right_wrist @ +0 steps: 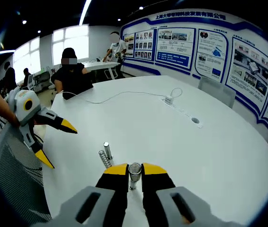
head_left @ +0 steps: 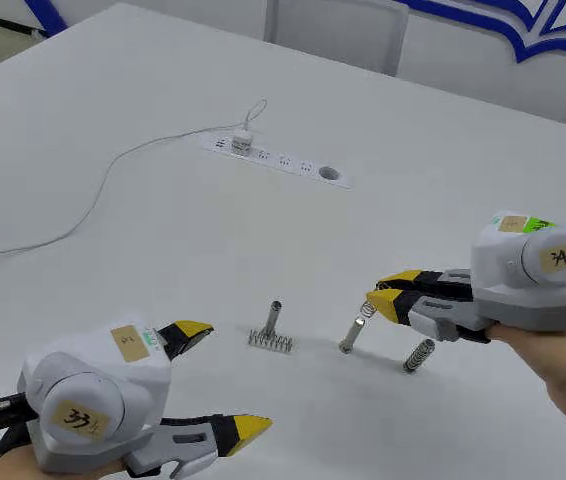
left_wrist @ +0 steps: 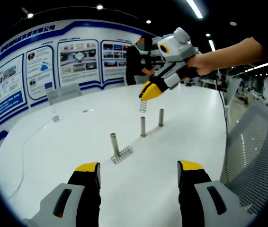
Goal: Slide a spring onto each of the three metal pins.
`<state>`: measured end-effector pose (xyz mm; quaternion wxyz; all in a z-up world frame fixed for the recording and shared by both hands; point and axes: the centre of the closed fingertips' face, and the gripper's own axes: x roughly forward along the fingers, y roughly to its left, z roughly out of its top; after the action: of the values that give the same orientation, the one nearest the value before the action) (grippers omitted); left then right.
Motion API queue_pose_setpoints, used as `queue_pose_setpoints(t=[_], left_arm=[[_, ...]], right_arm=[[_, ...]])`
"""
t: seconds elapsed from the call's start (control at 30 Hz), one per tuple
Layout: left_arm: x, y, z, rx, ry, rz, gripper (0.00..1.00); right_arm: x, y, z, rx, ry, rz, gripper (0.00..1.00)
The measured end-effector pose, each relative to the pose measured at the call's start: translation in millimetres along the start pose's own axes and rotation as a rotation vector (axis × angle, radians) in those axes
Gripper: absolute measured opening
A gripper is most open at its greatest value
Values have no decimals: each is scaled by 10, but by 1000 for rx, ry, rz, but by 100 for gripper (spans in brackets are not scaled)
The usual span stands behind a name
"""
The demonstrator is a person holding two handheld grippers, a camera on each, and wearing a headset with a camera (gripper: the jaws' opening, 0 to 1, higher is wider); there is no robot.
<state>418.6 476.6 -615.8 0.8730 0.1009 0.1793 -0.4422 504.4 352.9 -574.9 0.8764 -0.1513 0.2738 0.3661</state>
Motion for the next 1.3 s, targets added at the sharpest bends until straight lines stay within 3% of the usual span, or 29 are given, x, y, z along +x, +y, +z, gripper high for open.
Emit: queue_pose_setpoints(t=[0.37,0.9,1.0,1.1,1.3], left_arm=[[13,-40,-10,2,3,-20,69],[14,-21,-11,-10,-3,-16,68],[0,-26,67,-47,-44,-24,69],[-8,-8,95,-58,-58,-18,69],[3,4,61,-63,-48,-15,69]], right_arm=[[82,23,-72,46,38,8,11],[147,16,-169,37,92,2,11],[171,35,-193,37,102,6,11],[193,46,-219,32,111,10,11],[244,47,-269,27,127,12,11]])
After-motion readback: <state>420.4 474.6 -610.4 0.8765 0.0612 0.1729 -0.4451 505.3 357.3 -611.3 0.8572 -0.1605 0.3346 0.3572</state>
